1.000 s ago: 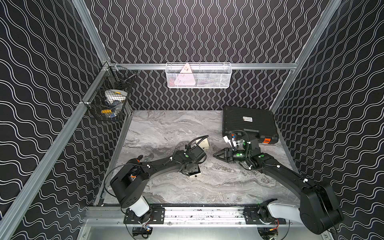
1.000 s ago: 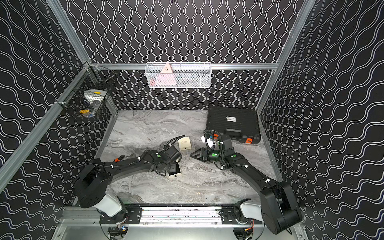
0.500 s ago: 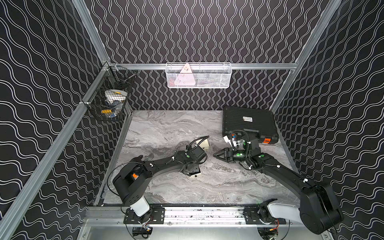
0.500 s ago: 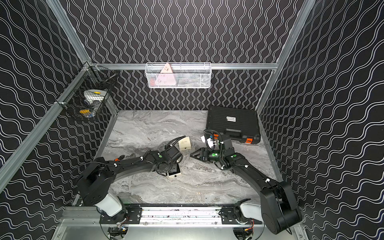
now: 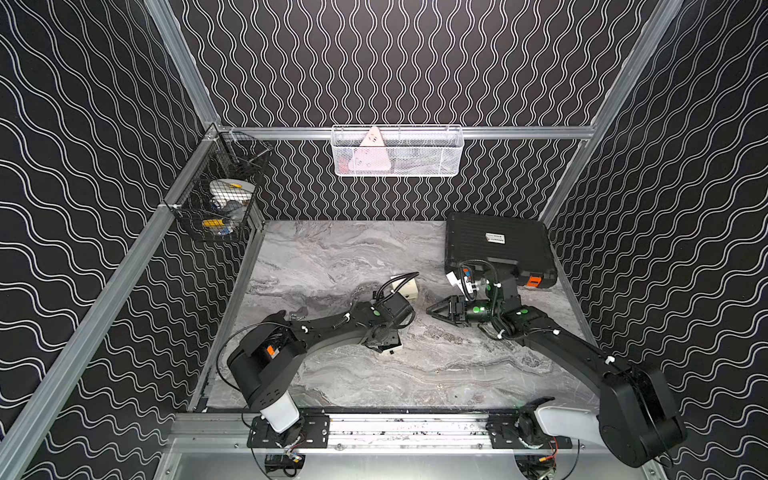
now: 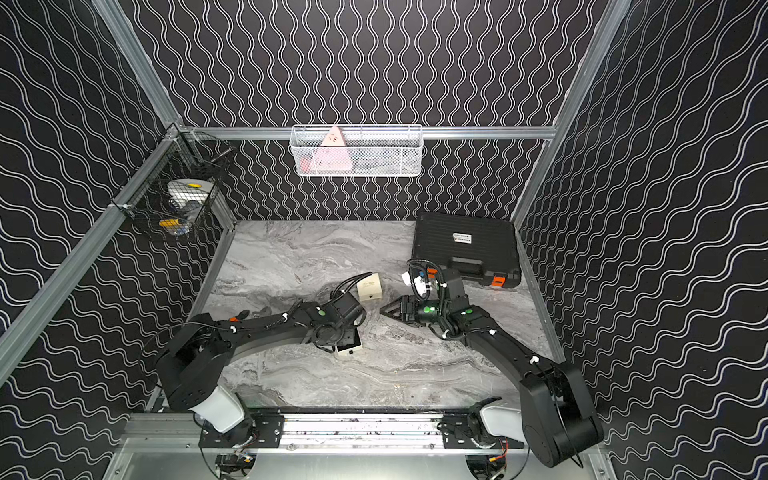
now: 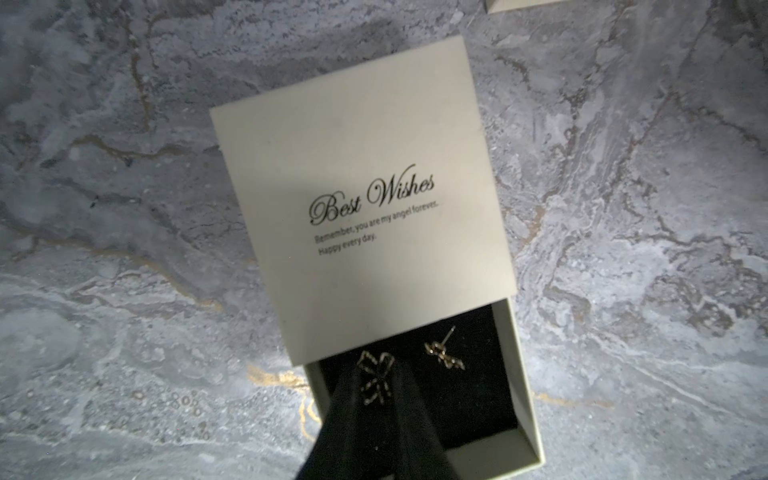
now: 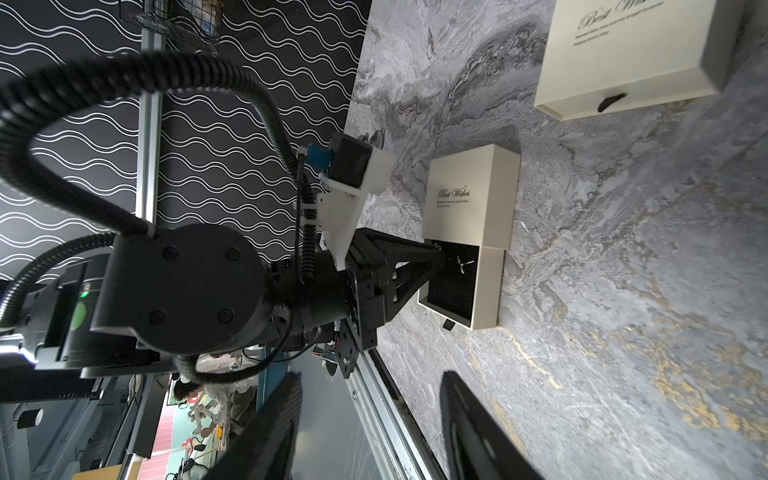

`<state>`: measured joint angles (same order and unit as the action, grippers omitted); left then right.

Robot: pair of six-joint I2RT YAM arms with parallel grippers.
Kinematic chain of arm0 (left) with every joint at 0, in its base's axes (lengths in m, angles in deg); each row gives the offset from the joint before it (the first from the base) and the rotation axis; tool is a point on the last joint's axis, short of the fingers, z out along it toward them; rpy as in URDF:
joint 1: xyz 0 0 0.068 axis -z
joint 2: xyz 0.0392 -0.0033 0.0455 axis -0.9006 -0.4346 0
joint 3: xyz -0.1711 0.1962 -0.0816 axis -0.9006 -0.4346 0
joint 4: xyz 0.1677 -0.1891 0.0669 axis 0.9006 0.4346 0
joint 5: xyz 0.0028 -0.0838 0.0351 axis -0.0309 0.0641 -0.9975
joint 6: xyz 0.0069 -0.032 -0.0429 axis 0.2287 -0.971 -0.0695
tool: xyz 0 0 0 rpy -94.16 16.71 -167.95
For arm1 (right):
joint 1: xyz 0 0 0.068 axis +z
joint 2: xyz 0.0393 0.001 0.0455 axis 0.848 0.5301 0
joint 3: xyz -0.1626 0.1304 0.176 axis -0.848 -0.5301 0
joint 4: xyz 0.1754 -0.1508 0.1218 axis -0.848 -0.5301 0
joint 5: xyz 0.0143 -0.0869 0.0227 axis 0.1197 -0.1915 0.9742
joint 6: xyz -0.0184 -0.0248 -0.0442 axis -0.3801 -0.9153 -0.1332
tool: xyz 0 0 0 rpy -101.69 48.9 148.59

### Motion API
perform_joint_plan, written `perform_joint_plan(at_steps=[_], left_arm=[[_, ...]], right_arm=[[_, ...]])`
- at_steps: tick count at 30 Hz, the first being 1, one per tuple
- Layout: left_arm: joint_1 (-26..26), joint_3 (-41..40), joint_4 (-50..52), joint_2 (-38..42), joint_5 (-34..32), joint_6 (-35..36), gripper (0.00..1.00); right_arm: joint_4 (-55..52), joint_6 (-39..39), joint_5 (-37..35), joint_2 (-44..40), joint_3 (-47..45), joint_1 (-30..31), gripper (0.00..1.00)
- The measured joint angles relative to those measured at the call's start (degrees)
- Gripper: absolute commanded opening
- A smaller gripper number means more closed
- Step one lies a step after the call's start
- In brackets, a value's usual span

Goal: Place the earrings into the drawer-style jewelry box
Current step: Insert the earring into the inner lining.

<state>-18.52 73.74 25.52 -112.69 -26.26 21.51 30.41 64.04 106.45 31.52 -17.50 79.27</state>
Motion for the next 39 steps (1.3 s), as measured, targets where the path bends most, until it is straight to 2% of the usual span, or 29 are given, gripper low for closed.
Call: perform_joint_plan(at_steps=[39], left_arm=[[0.02, -1.33, -3.30, -3.50, -0.39, 0.22, 0.00]], right_arm=[[0.70, 1.42, 1.27, -0.37, -0.57, -0.48, 0.56]])
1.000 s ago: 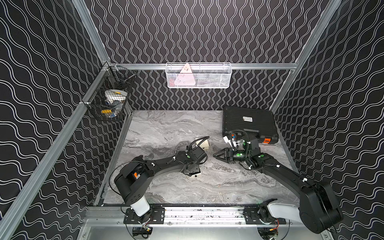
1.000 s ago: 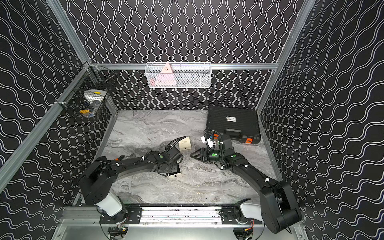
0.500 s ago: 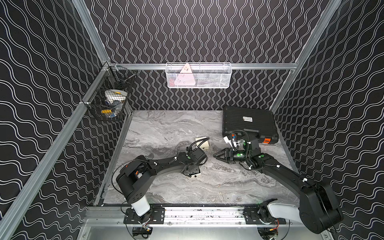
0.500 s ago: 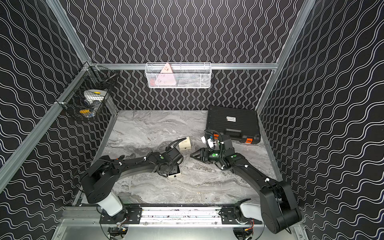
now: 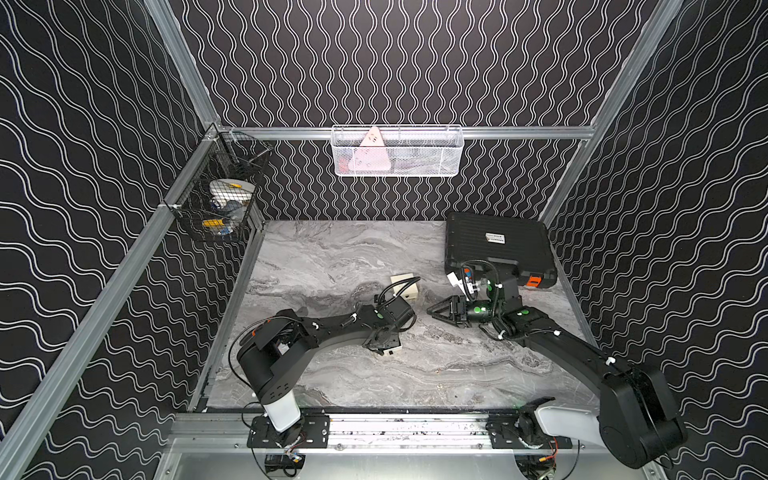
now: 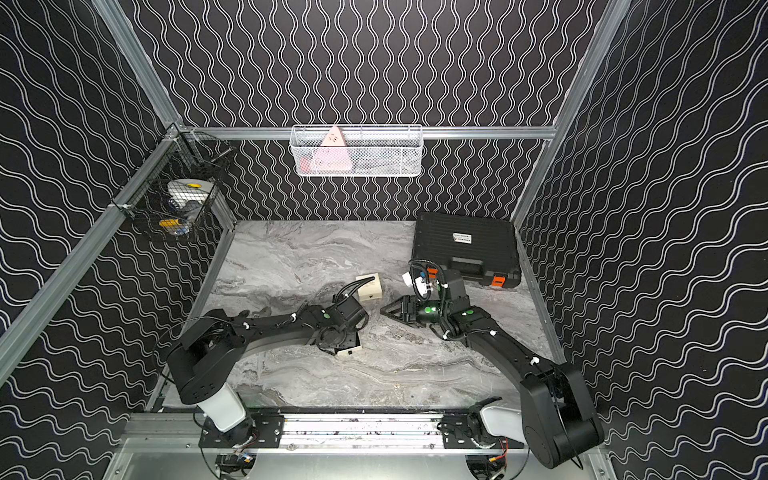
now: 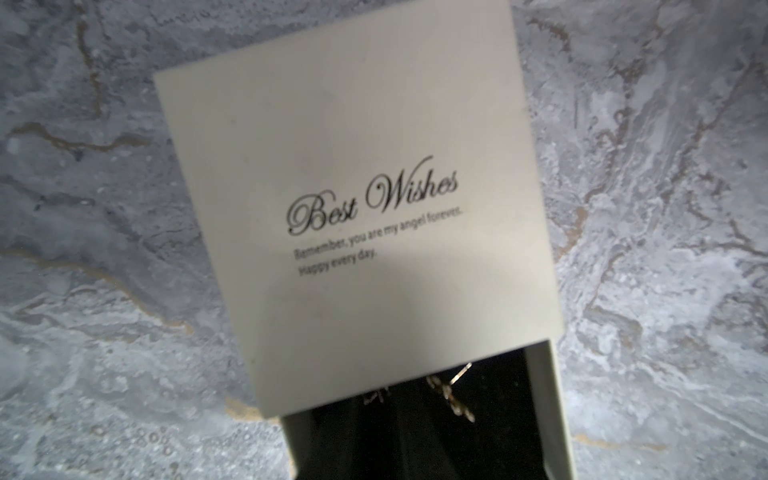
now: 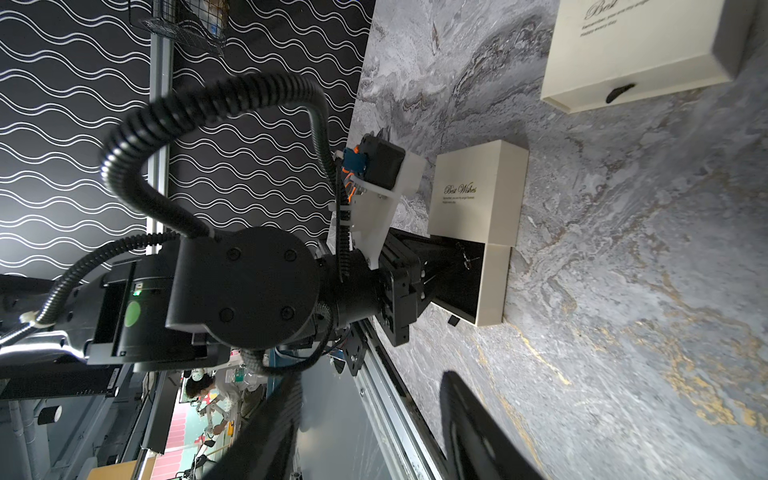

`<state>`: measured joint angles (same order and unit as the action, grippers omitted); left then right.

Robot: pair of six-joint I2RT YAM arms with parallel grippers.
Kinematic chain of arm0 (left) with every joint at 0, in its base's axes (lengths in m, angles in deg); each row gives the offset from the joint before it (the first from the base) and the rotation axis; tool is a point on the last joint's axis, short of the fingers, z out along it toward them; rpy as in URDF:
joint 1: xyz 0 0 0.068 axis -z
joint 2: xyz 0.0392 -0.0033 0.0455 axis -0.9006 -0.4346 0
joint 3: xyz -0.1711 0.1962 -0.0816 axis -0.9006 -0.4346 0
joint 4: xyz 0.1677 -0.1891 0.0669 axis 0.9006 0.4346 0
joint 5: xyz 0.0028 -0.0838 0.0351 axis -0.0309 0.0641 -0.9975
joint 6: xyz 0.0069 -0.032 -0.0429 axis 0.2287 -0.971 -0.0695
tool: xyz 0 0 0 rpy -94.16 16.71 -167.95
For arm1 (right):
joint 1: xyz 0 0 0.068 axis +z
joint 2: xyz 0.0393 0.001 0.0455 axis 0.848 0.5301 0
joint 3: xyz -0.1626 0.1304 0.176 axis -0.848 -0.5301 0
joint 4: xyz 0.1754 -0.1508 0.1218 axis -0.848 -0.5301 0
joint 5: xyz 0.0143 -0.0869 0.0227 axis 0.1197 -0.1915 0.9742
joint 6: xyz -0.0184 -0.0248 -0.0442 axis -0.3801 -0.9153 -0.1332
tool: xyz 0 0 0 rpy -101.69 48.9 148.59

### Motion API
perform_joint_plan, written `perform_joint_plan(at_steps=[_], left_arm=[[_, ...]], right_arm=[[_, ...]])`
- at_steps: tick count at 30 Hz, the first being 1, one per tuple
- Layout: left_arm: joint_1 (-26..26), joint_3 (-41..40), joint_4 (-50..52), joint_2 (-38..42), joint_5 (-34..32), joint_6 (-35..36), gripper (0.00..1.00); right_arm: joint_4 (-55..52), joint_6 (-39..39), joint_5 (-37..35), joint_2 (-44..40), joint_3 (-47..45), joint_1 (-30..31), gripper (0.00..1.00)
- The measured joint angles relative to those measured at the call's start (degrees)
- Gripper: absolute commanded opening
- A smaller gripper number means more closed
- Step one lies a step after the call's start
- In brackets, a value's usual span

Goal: Place the earrings into the drawer-style jewelry box
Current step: Insert the earring into the inner lining.

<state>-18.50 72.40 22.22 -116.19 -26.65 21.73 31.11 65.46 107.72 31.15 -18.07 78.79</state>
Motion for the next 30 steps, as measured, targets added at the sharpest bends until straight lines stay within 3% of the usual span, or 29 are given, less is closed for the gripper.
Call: perform_joint_plan(at_steps=[19, 30], left_arm=[[-0.02, 0.20, 0.81, 1.46, -0.02, 1.29, 0.38], [0.04, 0.20, 1.55, 3.02, 0.02, 1.29, 0.41]], right_arm=[[1.05, 0.04, 0.39, 0.00, 0.15, -0.22, 0.57], [1.66, 0.90, 0.63, 0.70, 0.24, -0.22, 0.57]])
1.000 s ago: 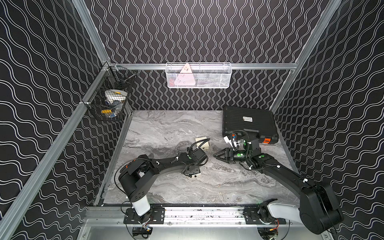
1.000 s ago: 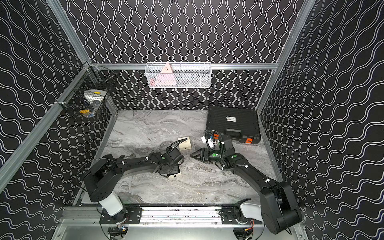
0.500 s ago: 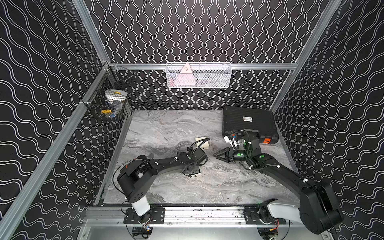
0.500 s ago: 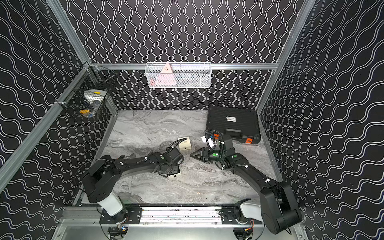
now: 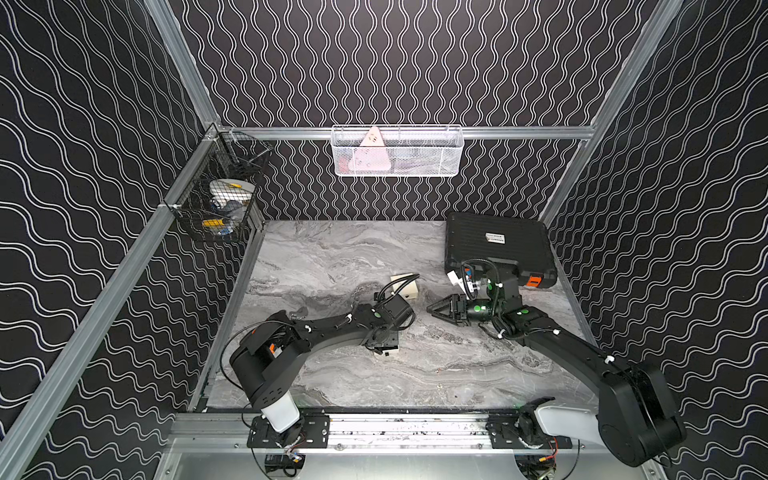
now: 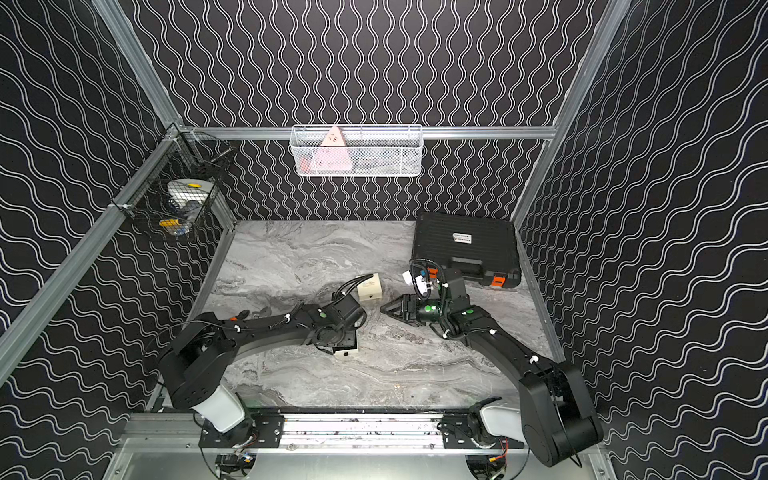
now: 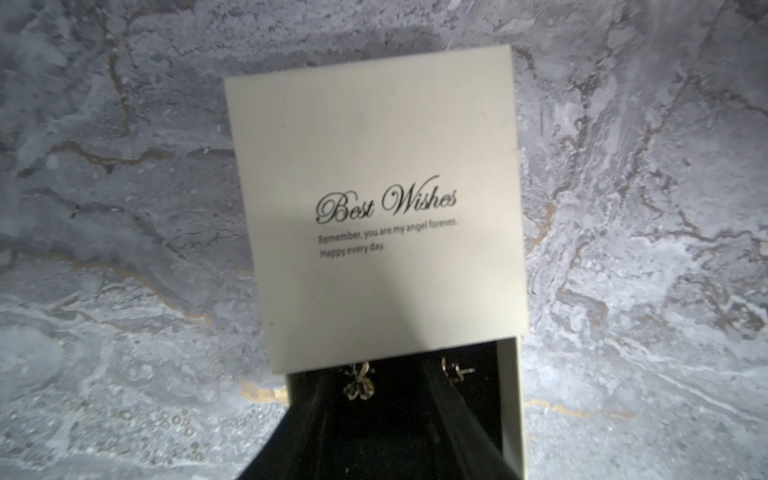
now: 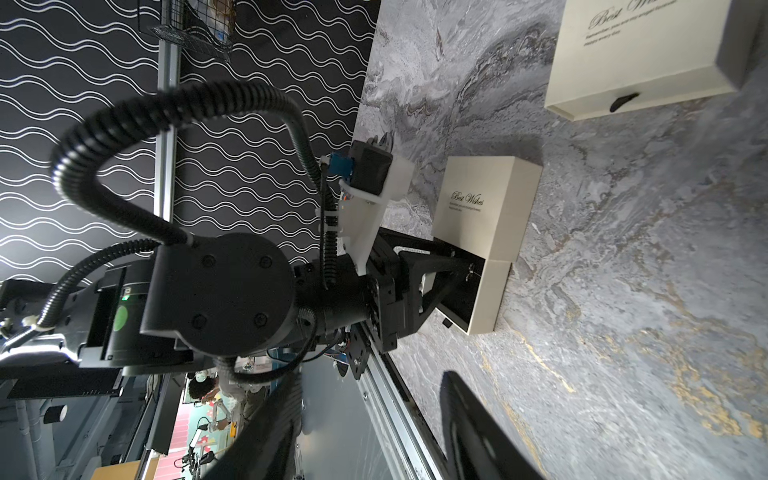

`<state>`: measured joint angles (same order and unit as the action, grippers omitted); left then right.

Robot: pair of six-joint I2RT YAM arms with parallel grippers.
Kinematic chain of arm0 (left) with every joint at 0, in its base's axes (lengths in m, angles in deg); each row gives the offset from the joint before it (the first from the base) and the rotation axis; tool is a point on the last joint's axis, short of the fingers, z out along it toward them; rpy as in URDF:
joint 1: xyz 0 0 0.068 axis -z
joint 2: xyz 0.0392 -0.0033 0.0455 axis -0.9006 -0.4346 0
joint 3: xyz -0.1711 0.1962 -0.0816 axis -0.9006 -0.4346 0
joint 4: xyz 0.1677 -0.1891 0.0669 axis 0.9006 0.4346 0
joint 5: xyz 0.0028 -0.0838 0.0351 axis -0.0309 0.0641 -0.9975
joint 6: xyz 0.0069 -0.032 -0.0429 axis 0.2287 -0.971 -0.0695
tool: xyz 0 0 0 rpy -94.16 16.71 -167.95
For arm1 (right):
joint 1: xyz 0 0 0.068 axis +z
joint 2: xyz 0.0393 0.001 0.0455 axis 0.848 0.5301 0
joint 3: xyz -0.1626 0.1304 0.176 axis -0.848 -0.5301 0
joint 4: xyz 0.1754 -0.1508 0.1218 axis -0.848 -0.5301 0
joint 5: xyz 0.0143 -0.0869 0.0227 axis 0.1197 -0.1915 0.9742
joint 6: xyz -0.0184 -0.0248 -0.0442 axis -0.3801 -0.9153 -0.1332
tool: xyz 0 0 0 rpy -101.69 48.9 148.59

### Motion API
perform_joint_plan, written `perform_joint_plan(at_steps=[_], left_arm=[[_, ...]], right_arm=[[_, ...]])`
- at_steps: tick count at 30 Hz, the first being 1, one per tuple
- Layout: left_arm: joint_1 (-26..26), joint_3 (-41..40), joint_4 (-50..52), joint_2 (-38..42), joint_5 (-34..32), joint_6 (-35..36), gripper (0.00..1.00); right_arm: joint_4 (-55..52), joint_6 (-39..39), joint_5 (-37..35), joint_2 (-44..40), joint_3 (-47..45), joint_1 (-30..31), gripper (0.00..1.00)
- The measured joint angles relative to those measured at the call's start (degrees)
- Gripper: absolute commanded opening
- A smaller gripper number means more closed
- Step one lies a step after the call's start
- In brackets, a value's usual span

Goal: Place the earrings into the drawer-style jewelry box
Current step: Insert the earring into the inner lining.

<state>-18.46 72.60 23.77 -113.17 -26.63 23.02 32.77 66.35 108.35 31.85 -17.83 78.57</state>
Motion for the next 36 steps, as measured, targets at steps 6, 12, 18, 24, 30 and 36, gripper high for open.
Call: perform_joint_plan(at_steps=[6, 12, 18, 24, 30, 36], left_arm=[[0.35, 0.11, 1.27, 1.64, -0.07, 0.00, 0.42], [1.14, 0.07, 3.06, 5.97, -0.11, -0.09, 0.56], [-2.05, 0.35, 4.90, 15.10, 0.04, 3.43, 0.95], [-12.79, 6.91, 2.05, 10.08, 3.56, 15.21, 0.99], [-20.92, 15.50, -3.04, -1.46, 12.98, 24.00, 0.99], [-24.13, 22.29, -5.29, -11.58, 21.75, 26.80, 0.99]], right_arm=[[0.37, 0.22, 0.20, 0.55, 0.09, 0.00, 0.57], [0.39, 0.20, 0.22, 0.79, 0.46, 0.00, 0.57], [0.42, 0.42, -1.01, 0.48, -0.92, 3.32, 0.57], [2.03, 1.79, -6.62, 1.22, -2.97, 16.50, 0.56], [7.10, 4.68, -12.92, 3.91, -6.36, 25.18, 0.56], [11.74, 6.40, -16.37, 6.62, -8.59, 26.67, 0.56]])
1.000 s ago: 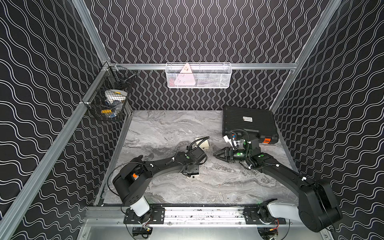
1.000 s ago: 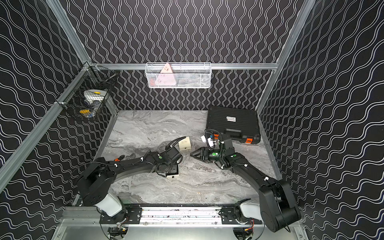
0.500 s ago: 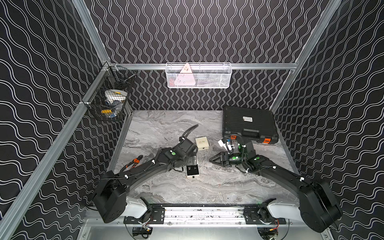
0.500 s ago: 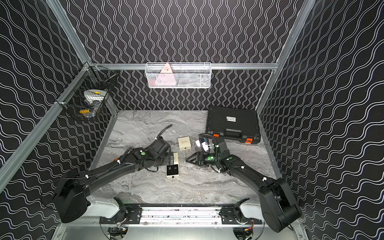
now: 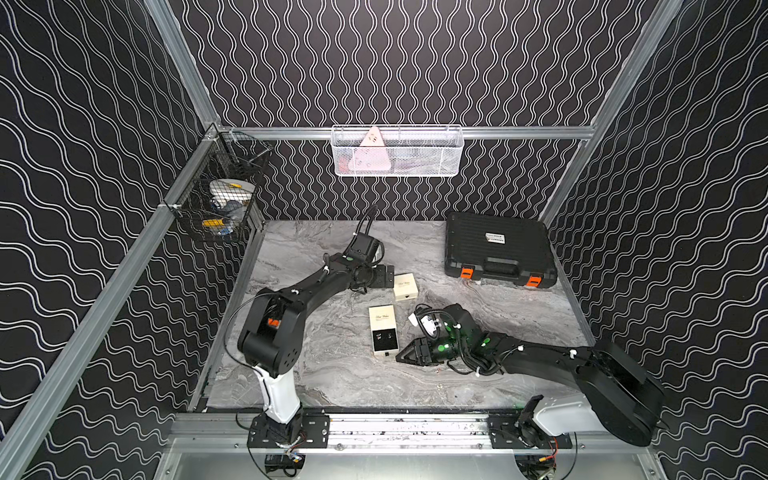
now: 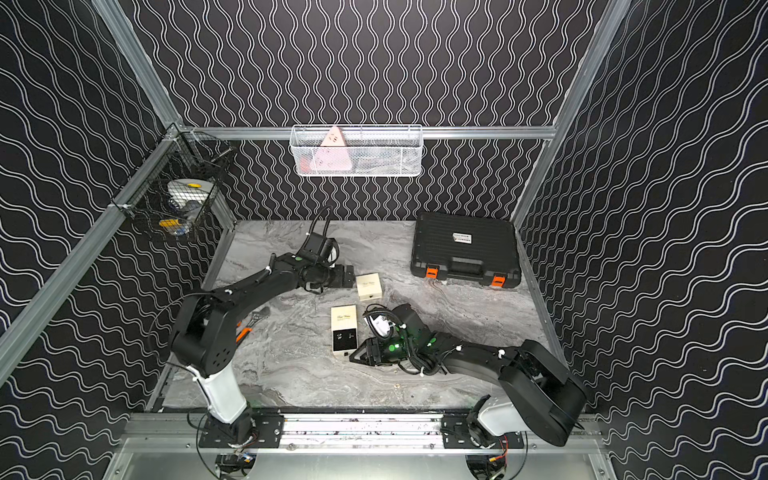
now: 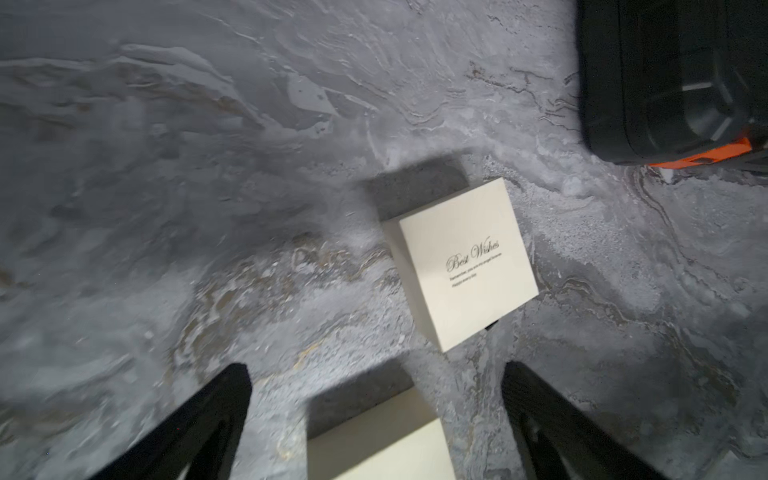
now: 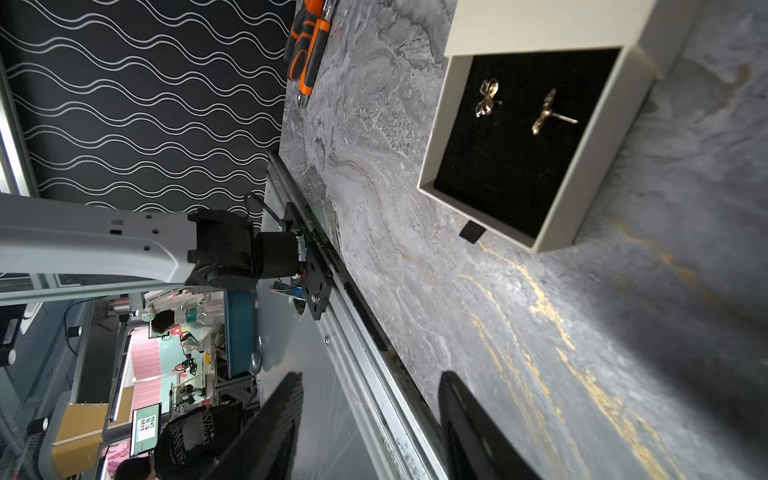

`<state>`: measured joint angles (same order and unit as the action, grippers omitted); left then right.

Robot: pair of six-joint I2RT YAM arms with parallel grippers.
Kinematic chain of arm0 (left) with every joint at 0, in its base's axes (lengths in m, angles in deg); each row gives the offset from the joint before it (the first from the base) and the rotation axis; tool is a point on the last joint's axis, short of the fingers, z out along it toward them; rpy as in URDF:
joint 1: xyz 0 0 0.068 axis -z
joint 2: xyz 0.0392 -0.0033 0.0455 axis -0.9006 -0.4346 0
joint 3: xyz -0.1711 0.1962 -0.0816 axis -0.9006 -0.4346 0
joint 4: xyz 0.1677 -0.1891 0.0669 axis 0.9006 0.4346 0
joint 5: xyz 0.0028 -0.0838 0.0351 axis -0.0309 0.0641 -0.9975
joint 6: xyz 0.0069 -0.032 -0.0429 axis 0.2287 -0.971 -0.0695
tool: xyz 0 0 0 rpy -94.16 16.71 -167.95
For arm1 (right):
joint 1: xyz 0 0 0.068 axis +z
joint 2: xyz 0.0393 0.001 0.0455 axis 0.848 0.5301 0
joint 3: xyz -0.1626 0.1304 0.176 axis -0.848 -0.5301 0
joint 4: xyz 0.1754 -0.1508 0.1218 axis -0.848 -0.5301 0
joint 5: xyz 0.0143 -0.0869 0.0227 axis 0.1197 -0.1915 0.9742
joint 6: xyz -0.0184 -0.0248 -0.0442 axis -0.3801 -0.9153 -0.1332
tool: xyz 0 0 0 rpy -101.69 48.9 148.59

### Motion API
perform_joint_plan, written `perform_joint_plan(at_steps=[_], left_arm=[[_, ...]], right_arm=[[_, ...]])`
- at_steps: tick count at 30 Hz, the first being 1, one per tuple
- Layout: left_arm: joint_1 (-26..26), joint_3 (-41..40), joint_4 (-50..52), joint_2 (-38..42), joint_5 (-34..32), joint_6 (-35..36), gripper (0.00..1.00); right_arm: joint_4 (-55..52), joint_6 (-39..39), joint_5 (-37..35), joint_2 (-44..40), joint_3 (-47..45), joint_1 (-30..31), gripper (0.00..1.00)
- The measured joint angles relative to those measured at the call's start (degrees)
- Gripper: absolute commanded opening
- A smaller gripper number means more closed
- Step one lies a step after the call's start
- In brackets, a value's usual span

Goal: Place the earrings into the drawer-style jewelry box
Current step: Insert the earring into the inner lining, then close the drawer of the jewelry box.

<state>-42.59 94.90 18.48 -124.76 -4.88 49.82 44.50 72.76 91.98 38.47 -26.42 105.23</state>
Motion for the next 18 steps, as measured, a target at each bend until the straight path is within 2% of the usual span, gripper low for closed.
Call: perform_joint_plan(at_steps=[4, 9, 18], left_arm=[[-0.98, 1.99, -0.44, -4.96, 5.03, 0.63, 0.98], [-0.90, 0.83, -0.76, -6.12, 10.08, 1.09, 0.98], [-1.01, -4.59, -1.53, -3.69, 12.31, 0.98, 0.98]], right_arm=[[4.74, 1.68, -0.52, 3.26, -1.64, 0.48, 0.56], [11.54, 4.46, -0.46, 7.91, -3.80, 0.72, 0.55], [17.31, 5.81, -0.02, 12.96, -2.56, 0.66, 0.55]])
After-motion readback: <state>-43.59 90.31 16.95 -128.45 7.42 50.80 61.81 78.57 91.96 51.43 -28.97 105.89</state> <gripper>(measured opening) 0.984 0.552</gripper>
